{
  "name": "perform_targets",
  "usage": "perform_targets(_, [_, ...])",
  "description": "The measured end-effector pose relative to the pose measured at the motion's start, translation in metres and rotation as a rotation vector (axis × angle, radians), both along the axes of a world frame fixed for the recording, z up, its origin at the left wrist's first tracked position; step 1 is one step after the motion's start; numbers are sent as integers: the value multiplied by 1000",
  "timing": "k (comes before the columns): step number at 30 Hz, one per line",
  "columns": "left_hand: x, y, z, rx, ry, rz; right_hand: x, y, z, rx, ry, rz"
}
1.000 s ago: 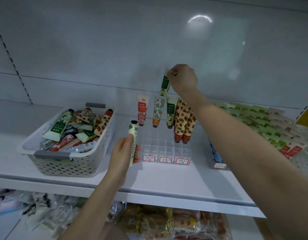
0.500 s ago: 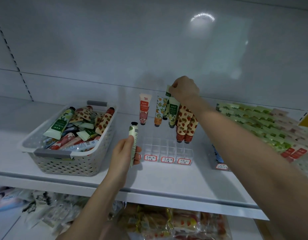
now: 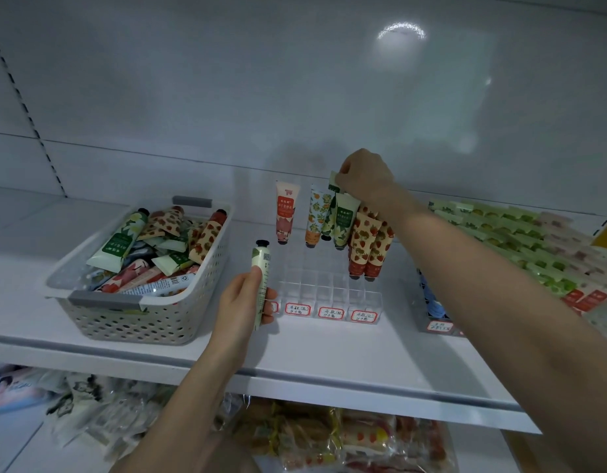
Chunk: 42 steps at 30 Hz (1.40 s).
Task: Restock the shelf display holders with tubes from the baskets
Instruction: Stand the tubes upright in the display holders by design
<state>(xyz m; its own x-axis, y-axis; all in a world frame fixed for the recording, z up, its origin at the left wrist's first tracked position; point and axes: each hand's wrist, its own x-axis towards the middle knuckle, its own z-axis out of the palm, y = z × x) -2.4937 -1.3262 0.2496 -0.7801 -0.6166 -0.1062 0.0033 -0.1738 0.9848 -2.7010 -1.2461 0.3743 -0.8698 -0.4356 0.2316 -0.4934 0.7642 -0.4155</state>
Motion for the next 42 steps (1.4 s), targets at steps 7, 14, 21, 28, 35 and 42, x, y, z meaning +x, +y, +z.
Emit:
perform_targets(7, [-1,0,-3,1,8,-7,4,-1,3,16,-11,45])
perform_targets(14, [-2,0,-3,23,18,-8,7,1,11,143,-16,51])
perform_targets(21, [-4,5,-1,15,30,-9,12,-8,5,154,38,18])
perform_targets(28, [-14,5,6,15,62,-23,10,3,5,133,16,2])
perform_targets(35, [-13,7,2,38,63,-36,13,-1,2,173,26,63])
perform_targets(42, [-10,2,-2,51,56,-22,12,-3,3,209,13,51])
